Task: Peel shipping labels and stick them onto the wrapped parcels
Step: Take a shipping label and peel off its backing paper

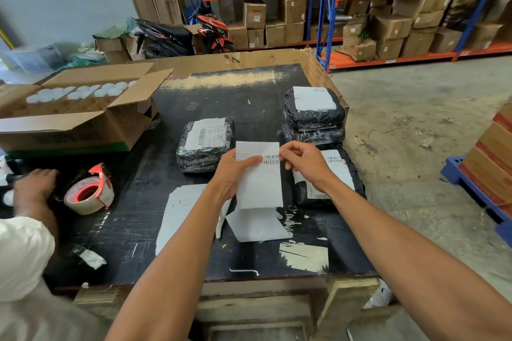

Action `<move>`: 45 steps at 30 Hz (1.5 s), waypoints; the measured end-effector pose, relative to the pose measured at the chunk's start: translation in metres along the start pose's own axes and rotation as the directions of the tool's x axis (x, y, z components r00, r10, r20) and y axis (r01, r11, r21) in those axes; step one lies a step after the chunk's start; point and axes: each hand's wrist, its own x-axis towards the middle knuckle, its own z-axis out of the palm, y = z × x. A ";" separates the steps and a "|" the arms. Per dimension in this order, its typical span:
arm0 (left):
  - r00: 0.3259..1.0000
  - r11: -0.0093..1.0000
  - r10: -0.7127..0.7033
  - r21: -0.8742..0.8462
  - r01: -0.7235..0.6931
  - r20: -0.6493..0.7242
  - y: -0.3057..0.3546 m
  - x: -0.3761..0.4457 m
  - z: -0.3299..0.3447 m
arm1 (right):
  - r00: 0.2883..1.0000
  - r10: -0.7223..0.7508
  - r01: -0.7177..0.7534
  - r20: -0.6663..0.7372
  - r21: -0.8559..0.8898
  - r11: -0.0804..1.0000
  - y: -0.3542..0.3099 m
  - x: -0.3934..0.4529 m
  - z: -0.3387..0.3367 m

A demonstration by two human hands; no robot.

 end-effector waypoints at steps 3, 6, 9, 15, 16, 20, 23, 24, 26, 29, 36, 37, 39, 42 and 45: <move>1.000 1.000 0.003 0.008 -0.003 0.007 0.001 -0.001 0.000 | 1.000 -0.008 0.008 -0.001 -0.015 1.000 0.000 0.001 0.001; 1.000 1.000 0.007 0.014 -0.007 0.012 0.001 -0.001 0.000 | 1.000 -0.006 0.006 0.004 -0.017 1.000 0.001 0.001 0.001; 1.000 1.000 0.004 0.021 -0.004 0.017 0.001 -0.001 -0.001 | 0.999 0.004 -0.004 0.033 0.006 1.000 0.002 0.000 0.002; 0.999 1.000 -0.002 0.014 0.001 0.042 -0.001 -0.002 -0.001 | 0.997 0.017 -0.027 0.075 0.139 0.990 0.000 -0.001 0.001; 0.999 1.000 -0.001 0.014 0.000 0.040 -0.001 -0.002 -0.001 | 0.998 0.017 -0.026 0.067 0.144 0.989 0.000 -0.001 0.001; 0.999 1.000 0.001 0.014 -0.001 0.032 -0.003 -0.001 -0.003 | 0.999 0.018 -0.021 0.034 0.110 0.994 0.000 -0.003 0.001; 0.999 1.000 0.008 0.018 -0.009 0.040 -0.004 -0.001 -0.003 | 1.000 0.020 -0.021 0.014 0.069 0.997 0.000 -0.003 0.001; 0.999 1.000 0.009 0.018 -0.010 0.043 -0.004 -0.001 -0.003 | 1.000 0.019 -0.020 0.011 0.061 0.998 0.000 -0.003 0.002; 0.999 1.000 0.014 0.025 -0.015 0.047 -0.004 -0.001 -0.004 | 1.000 0.019 -0.019 0.008 0.051 0.999 0.000 -0.003 0.002; 0.998 1.000 0.013 0.028 -0.014 0.054 -0.004 0.000 -0.004 | 1.000 0.022 -0.022 0.011 0.064 0.998 0.000 -0.003 0.003; 0.997 1.000 0.009 0.016 -0.010 0.075 -0.004 -0.001 -0.004 | 0.999 0.022 -0.029 0.046 0.155 0.988 0.001 -0.005 0.002; 0.997 1.000 0.007 0.013 -0.008 0.080 -0.004 -0.002 -0.004 | 0.998 0.024 -0.033 0.054 0.173 0.984 0.001 -0.005 0.002; 0.996 1.000 0.004 0.001 -0.004 0.088 -0.004 -0.002 -0.003 | 0.997 0.029 -0.044 0.073 0.204 0.978 0.001 -0.006 0.002; 0.994 1.000 -0.018 -0.007 0.019 0.109 -0.005 -0.002 -0.002 | 0.992 0.053 -0.083 0.116 0.273 0.958 0.000 -0.006 0.003; 0.985 0.998 -0.058 0.009 0.057 0.161 -0.007 -0.002 -0.001 | 0.977 0.078 -0.149 0.200 0.367 0.918 -0.002 -0.006 0.004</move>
